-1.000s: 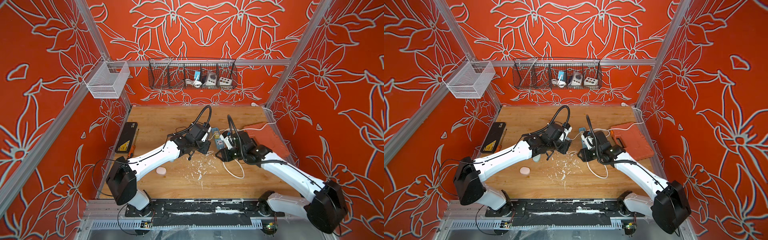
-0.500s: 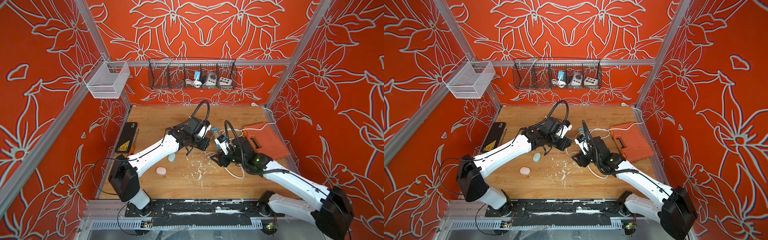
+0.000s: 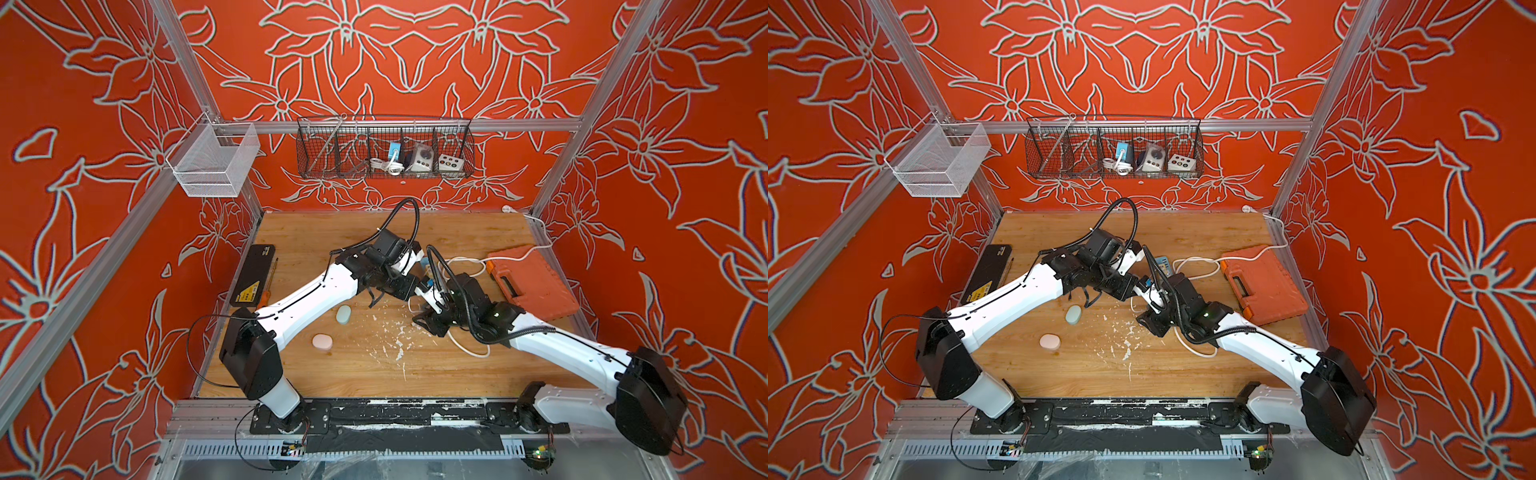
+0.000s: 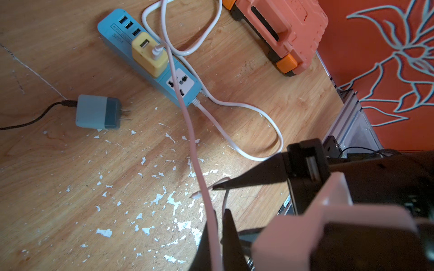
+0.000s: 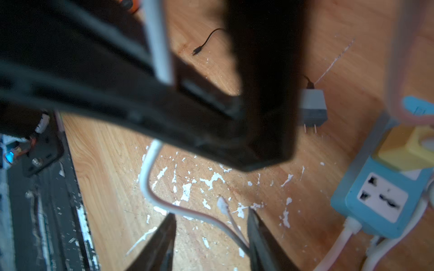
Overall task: Charge the bluetooth headset
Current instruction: Adjust the charging cable.
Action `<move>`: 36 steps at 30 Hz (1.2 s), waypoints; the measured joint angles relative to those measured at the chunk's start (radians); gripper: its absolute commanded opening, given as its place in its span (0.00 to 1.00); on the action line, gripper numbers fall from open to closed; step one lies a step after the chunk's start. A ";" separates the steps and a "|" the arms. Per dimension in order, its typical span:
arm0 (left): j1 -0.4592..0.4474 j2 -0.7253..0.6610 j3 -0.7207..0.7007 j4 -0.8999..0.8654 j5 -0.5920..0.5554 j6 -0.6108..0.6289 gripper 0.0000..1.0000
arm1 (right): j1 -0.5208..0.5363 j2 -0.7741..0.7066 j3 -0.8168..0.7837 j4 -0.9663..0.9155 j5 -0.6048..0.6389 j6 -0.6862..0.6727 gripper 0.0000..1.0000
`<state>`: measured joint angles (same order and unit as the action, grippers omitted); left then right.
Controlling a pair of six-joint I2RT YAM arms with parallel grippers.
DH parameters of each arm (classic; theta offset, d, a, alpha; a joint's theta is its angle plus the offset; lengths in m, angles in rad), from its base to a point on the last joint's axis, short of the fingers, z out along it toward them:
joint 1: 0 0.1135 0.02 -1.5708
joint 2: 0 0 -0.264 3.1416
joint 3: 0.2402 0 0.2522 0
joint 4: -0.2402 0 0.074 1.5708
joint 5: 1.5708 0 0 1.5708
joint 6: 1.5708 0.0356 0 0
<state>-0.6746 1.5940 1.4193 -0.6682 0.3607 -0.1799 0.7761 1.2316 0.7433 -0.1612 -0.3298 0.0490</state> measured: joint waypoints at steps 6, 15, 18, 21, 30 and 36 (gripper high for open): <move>0.006 0.000 0.000 0.000 0.004 0.001 0.00 | 0.004 0.000 0.003 0.008 -0.003 0.001 0.00; 0.016 0.000 0.000 0.005 -0.007 -0.004 0.40 | 0.004 -0.001 0.004 0.020 -0.012 0.027 0.00; 0.040 -0.002 -0.001 0.005 -0.019 -0.018 0.58 | 0.003 -0.013 0.003 0.034 -0.014 0.051 0.00; 0.052 -0.027 -0.022 0.014 -0.016 -0.031 0.62 | 0.004 -0.025 0.003 0.047 -0.026 0.079 0.00; 0.087 -0.384 -0.293 0.110 -0.073 -0.138 0.71 | 0.004 -0.072 0.003 0.117 -0.056 0.175 0.00; 0.121 -0.651 -0.513 0.158 -0.158 -0.269 0.74 | 0.003 -0.081 -0.008 0.187 -0.064 0.240 0.00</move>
<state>-0.5537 0.9432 0.9058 -0.5098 0.2031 -0.4492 0.7795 1.1507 0.7349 0.0254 -0.3939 0.2893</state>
